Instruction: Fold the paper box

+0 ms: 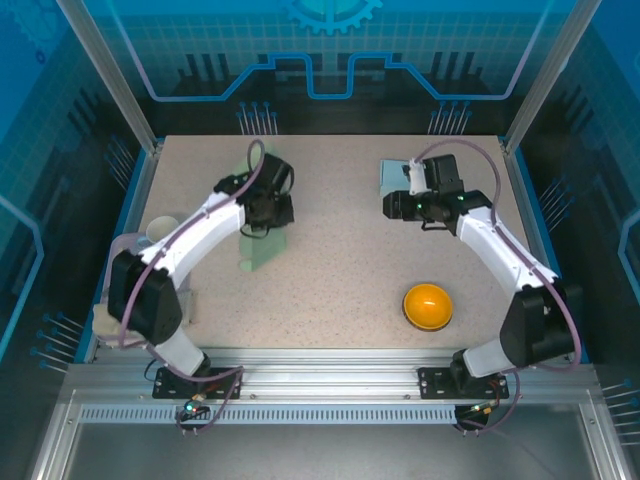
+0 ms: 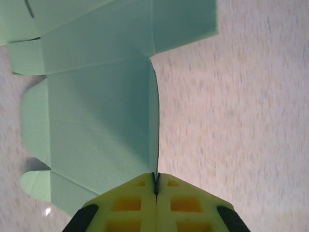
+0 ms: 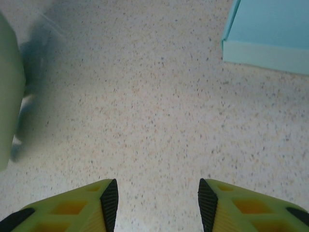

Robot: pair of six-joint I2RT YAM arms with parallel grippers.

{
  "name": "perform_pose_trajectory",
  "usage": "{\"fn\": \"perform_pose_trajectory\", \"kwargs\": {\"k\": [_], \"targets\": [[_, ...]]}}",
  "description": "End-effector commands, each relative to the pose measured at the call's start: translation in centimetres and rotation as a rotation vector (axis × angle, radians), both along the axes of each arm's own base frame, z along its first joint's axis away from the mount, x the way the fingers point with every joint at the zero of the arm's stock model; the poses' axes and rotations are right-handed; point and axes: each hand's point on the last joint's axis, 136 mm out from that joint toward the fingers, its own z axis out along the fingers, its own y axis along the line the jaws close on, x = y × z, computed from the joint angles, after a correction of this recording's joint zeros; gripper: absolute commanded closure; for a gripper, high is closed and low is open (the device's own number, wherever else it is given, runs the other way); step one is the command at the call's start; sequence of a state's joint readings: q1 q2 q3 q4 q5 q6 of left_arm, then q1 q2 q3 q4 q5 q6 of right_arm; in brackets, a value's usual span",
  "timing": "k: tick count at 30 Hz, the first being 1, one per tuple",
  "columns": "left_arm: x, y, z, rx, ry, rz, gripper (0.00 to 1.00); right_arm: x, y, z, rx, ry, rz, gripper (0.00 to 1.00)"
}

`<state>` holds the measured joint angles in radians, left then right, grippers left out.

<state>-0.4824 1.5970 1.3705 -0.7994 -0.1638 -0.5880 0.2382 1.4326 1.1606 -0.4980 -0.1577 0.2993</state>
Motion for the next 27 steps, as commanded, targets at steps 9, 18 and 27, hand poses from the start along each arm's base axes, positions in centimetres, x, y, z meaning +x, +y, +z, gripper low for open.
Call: {"fn": "perform_pose_trajectory", "kwargs": {"k": [9, 18, 27], "targets": [[-5.5, -10.8, -4.5, -0.182, 0.093, -0.027, 0.96, -6.1, -0.9, -0.4, -0.004, 0.031, -0.023, 0.49], [-3.5, -14.0, -1.3, -0.25, 0.044, -0.087, 0.38, -7.5, -1.7, -0.9, -0.038, 0.049, -0.028, 0.49], [0.9, -0.8, -0.3, -0.192, -0.008, 0.081, 0.32, -6.3, 0.3, -1.1, -0.057, 0.044, 0.032, 0.48]]}}
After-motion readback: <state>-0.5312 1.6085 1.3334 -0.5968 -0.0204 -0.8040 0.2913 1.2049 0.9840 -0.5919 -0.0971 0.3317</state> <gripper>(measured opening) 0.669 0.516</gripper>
